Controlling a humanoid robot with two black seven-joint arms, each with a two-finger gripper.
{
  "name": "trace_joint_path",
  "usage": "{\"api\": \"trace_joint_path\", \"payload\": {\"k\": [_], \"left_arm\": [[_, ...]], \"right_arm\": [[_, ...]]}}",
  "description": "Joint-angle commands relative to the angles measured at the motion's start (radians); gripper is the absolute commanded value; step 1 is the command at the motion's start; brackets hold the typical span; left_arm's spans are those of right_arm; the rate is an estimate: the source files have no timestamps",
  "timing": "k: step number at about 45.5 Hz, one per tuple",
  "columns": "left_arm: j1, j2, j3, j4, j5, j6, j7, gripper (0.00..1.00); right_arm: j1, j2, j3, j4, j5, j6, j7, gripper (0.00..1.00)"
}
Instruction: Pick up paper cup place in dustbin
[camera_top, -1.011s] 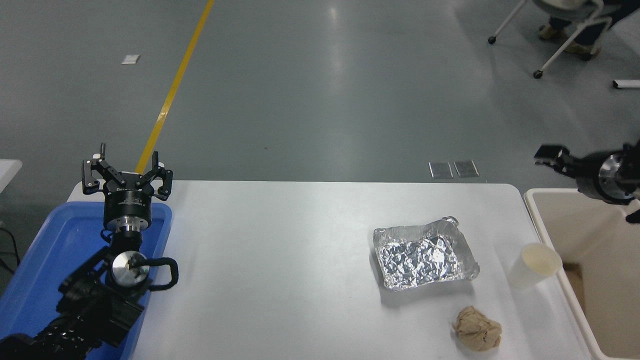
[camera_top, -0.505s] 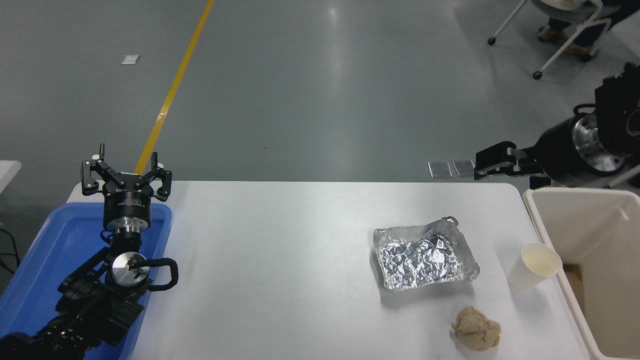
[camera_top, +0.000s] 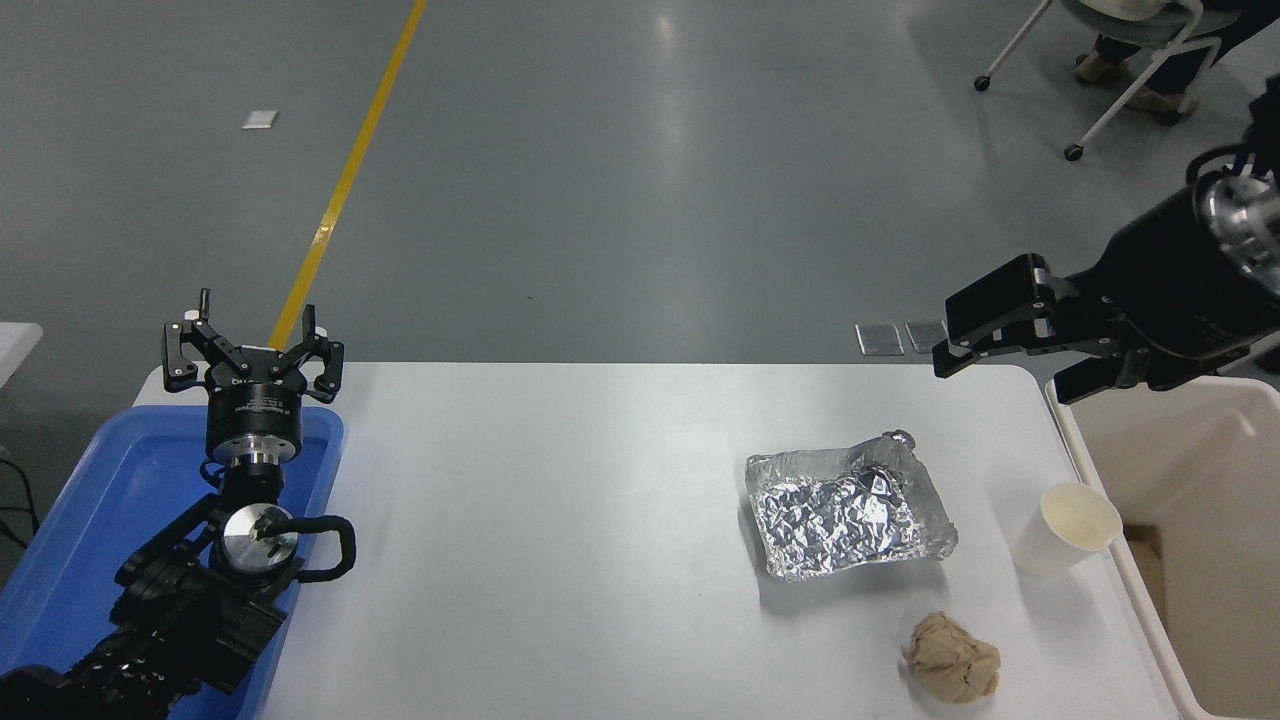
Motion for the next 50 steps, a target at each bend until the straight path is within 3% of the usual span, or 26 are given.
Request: {"api": "trace_joint_path", "payload": {"k": [1, 17, 25, 50], "left_arm": [[0.000, 0.000, 0.000, 0.000, 0.001, 0.000, 0.000, 0.99], [0.000, 0.000, 0.002, 0.000, 0.001, 0.000, 0.000, 0.99], [0.000, 0.000, 0.002, 0.000, 0.001, 0.000, 0.000, 0.99], [0.000, 0.000, 0.002, 0.000, 0.000, 0.000, 0.000, 0.99]], "right_arm": [[-0.249, 0.003, -0.020, -0.041, 0.011, -0.203, 0.000, 1.00], [-0.608, -0.004, 0.003, -0.234, 0.011, -0.415, 0.000, 1.00], [-0.760, -0.054, 0.055, -0.376, 0.014, -0.419, 0.000, 1.00], [-1.038, -0.056, 0.087, -0.680, 0.011, -0.419, -0.002, 1.00]]}}
